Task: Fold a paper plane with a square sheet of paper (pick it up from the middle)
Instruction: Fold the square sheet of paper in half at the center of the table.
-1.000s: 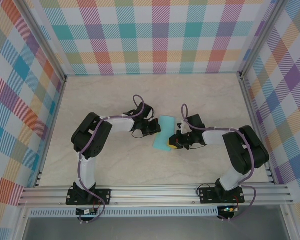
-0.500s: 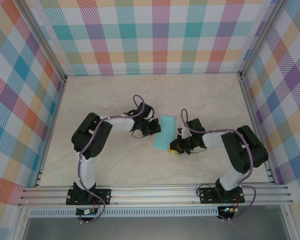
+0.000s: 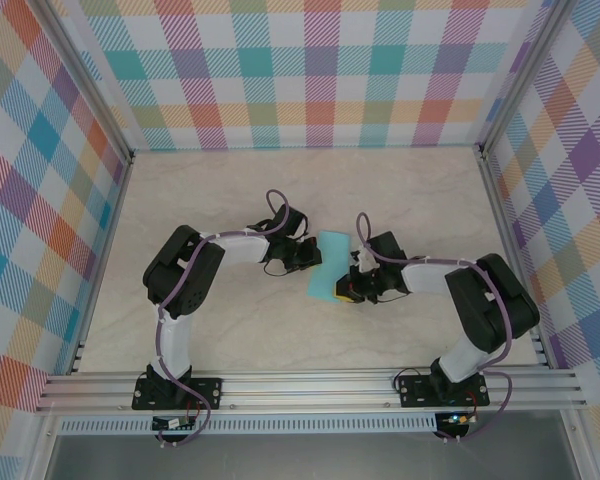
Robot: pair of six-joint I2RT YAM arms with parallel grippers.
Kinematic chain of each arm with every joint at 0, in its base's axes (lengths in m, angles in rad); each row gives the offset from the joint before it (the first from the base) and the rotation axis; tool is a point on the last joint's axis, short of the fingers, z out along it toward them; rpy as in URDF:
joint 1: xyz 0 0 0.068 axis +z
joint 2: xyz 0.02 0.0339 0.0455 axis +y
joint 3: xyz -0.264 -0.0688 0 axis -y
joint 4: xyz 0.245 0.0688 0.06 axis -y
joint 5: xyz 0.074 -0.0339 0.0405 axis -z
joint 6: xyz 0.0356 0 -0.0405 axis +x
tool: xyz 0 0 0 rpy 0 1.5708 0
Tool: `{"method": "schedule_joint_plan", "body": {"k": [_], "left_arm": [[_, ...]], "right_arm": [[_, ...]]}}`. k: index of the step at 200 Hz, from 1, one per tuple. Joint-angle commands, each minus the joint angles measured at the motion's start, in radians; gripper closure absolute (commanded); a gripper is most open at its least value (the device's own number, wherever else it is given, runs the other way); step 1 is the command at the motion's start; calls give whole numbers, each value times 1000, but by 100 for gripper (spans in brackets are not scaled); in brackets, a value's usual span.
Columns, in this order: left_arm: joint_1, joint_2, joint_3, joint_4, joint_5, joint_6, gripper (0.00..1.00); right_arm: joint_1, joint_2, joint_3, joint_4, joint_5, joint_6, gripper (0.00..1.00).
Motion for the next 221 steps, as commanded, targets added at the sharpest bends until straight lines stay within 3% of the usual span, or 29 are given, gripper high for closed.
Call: {"method": "schedule_joint_plan", "body": {"k": [1,43,99,191,221], "left_arm": [[-24,30,-5,-93,-31,21,100],[-24,29,-2,-99,-31,26,100],[-25,25,-3,-105,-32,31,100],[-25,24,-6,-105,-31,28,100],[-25,22,-9,-109,-34,31,100]], "right_arm": [[18,47,18,-67,67,-45,98],[18,64,-26,-3,35,-22,99],[16,-63,33,-30,27,-28,98],[7,53,-68,80,31,-26,100],[-1,19,-68,71,16,-22,100]]}}
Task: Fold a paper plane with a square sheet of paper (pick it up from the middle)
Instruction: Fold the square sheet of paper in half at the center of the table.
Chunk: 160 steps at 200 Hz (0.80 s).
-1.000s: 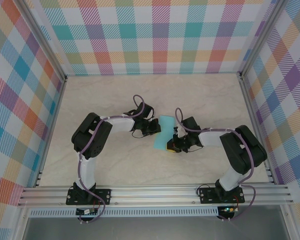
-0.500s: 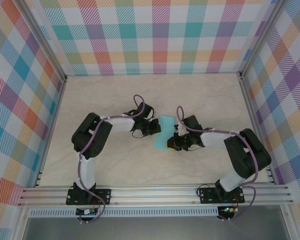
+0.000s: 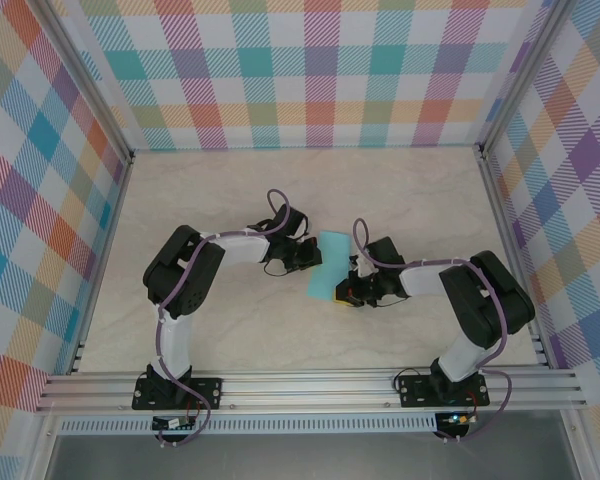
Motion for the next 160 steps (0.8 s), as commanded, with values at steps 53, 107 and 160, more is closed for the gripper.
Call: {"method": "schedule_joint_plan", "body": {"k": [53,107,160], "left_arm": [[-24,22,-8,-108,-37,11,100],[-26,22,-9,-108,-43,9,100],[-31,27,-8,-124,-55,18,100]], "right_arm": [[-73,-63,110,-81,-4,-47,99],[-114,55,111,-37,-18,-75,100],[-138,77,129,-73,-47,-117,100]]}}
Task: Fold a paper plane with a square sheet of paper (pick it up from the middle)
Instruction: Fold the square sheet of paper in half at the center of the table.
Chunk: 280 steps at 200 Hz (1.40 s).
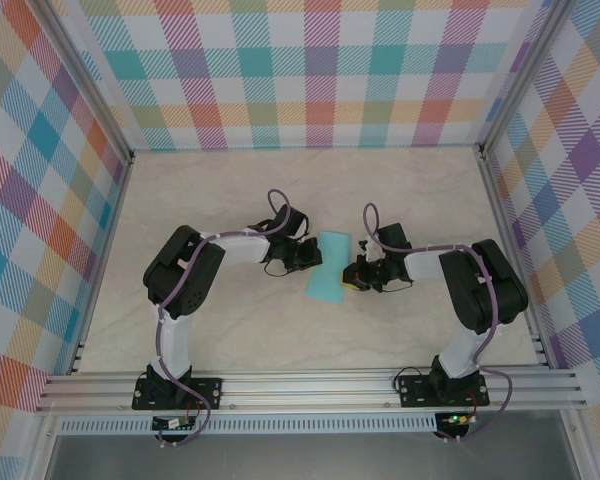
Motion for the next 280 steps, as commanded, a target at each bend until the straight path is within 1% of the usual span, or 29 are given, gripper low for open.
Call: {"method": "schedule_joint_plan", "body": {"k": [1,22,35,76,136,155,189,209,256,280], "left_arm": [[-26,26,-8,-121,-41,17,100],[-26,29,-7,-121,-42,18,100],[-26,32,-5,-121,-42,17,100],[-26,30,-4,-126,-42,18,100],[-26,30,-3,-132,-48,19,100],[-26,30,-4,-134,-49,20,100],[-26,31,-2,-135,-47,20,100],[-26,31,-2,-135,-48,20,100],[-26,29,1,-140,-50,20,100],[-26,27,-1,-143,-52,22,100]], "right_arm": [[-12,-12,22,-38,-20,-55,100],[-28,-44,55,-53,-32,-53,100],[-40,-39,83,-49,-48,-52,100],[-59,40,151,-41,-56,-55,100],[-71,131,147,-38,-13,-72,100],[-76,131,161,-49,-13,-70,100],[-83,83,212,-73,-40,-65,100],[-88,88,250,-82,-50,-65,100],[-102,168,274,-85,-34,-71,100],[-110,195,264,-95,5,-78,100]]}}
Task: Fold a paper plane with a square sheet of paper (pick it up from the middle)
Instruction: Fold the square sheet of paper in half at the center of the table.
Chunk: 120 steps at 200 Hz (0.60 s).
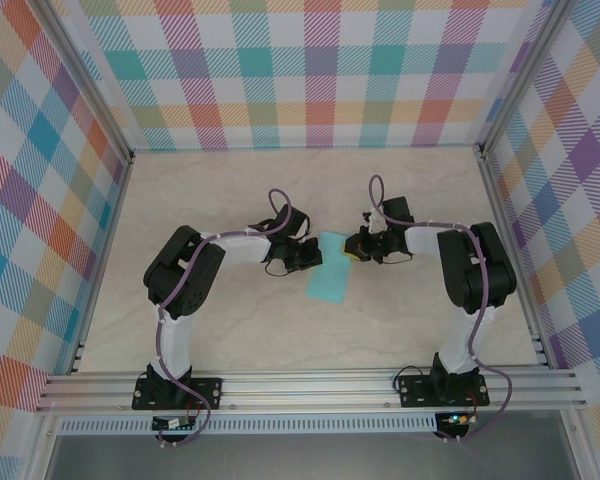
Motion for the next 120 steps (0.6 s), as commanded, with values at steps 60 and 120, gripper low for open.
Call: {"method": "schedule_joint_plan", "body": {"k": [60,120], "left_arm": [[-21,29,-16,-127,-42,24,100],[-21,24,-18,-130,-43,25,100]], "right_arm": [[-30,28,30,-72,14,-41,100],[-34,35,124,-127,22,-56,100]]}}
